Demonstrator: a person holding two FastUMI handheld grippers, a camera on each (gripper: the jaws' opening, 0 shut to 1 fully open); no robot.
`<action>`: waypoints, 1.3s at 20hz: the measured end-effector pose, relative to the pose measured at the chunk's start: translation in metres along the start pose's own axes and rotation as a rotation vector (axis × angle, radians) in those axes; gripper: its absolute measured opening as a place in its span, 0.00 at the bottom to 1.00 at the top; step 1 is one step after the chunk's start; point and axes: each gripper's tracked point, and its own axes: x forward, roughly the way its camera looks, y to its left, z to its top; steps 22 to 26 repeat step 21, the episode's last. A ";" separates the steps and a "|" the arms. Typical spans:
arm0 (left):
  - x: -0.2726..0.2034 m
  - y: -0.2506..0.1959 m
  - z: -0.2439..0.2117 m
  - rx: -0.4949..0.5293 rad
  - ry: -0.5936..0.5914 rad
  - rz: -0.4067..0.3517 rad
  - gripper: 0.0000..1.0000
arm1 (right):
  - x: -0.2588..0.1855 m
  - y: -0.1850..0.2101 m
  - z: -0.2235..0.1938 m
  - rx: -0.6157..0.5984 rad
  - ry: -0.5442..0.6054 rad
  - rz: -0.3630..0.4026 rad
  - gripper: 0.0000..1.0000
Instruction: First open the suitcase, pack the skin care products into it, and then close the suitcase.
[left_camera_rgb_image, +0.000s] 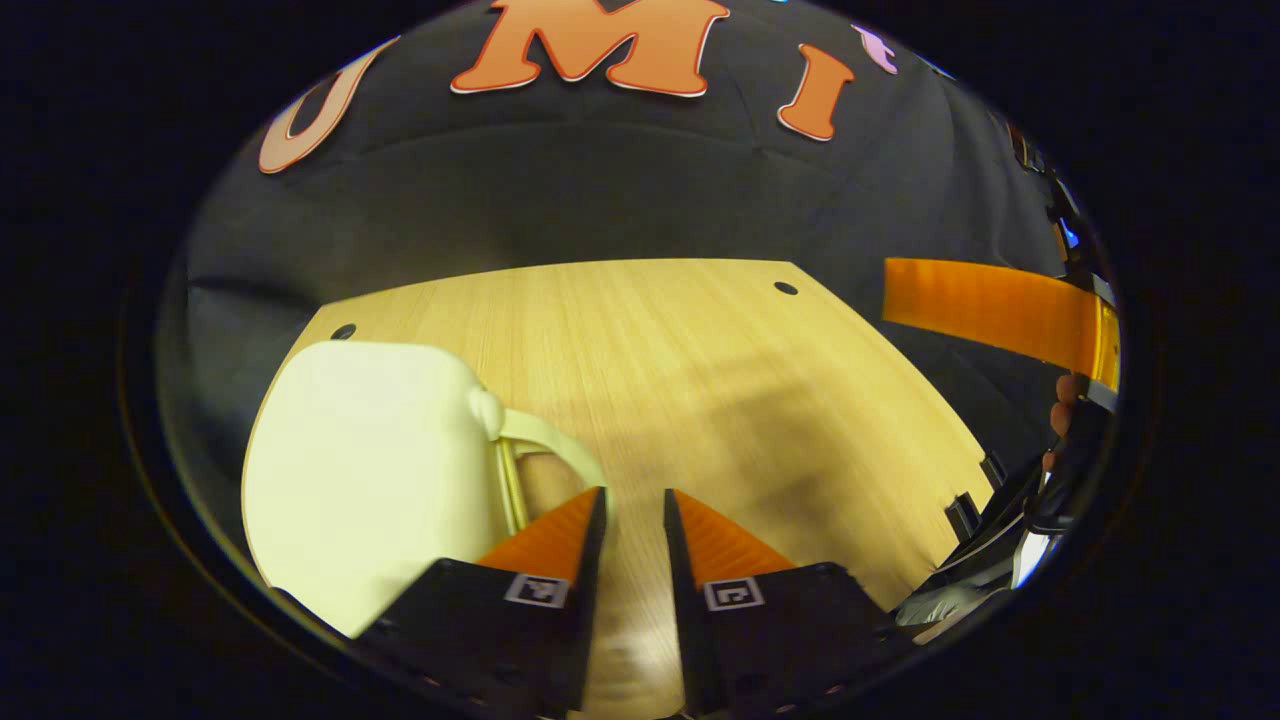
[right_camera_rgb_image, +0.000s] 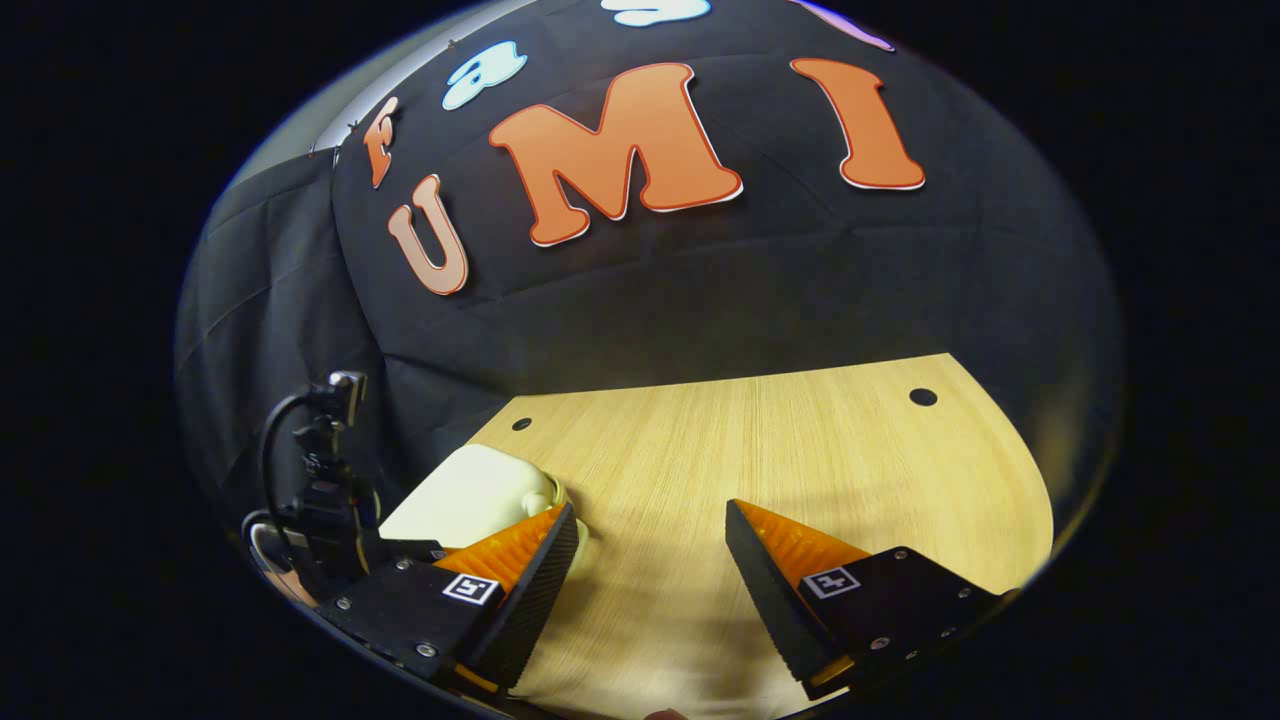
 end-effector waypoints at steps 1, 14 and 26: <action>-0.006 -0.002 0.010 0.016 -0.037 0.017 0.48 | -0.003 -0.003 0.005 -0.018 -0.021 -0.011 0.95; -0.079 0.029 0.139 -0.042 -0.555 0.262 1.00 | -0.031 -0.011 0.086 -0.233 -0.306 -0.131 0.95; -0.119 0.033 0.176 -0.023 -0.773 0.284 1.00 | -0.042 0.009 0.114 -0.265 -0.423 -0.118 0.94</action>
